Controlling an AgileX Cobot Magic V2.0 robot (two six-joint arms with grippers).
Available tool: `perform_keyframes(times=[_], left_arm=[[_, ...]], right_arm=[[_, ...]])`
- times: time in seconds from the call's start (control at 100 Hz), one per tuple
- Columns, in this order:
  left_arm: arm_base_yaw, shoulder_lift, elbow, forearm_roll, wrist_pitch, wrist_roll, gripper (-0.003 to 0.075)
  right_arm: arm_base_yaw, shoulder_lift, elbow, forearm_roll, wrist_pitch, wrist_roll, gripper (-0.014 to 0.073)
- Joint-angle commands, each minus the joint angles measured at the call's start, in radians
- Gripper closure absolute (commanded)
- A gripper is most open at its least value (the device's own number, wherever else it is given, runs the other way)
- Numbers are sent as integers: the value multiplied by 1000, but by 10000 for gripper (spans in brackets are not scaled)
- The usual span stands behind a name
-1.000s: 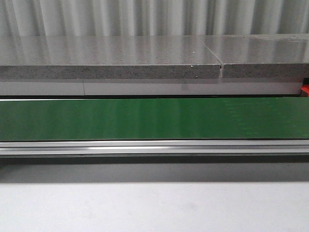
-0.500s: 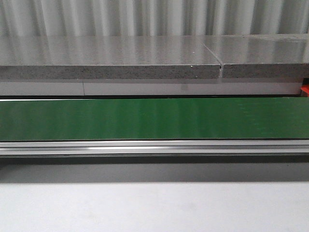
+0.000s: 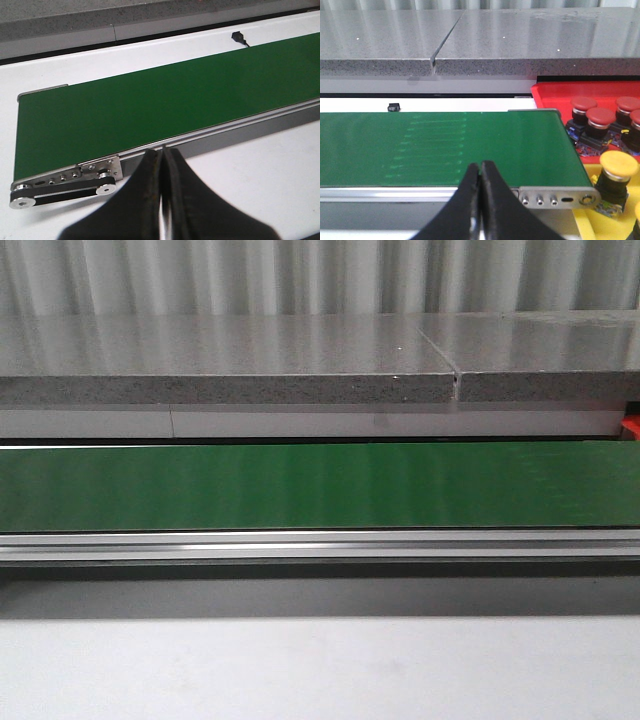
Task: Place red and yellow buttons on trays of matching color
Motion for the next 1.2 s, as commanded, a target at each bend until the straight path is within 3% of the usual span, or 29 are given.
perform_keyframes(times=[0.0, 0.2, 0.21, 1.19], left_arm=[[-8, 8, -25, -19, -66, -3, 741], [-8, 10, -25, -19, -68, -3, 741], [-8, 10, -25, -19, -68, -3, 741], [-8, 12, -25, -19, -68, -3, 741]], right_arm=[[-11, -46, 11, -14, -101, -10, 715], [-33, -129, 23, -14, -46, -10, 715], [-33, -128, 23, -14, -46, -10, 661], [-30, -127, 23, -14, -46, -10, 661]])
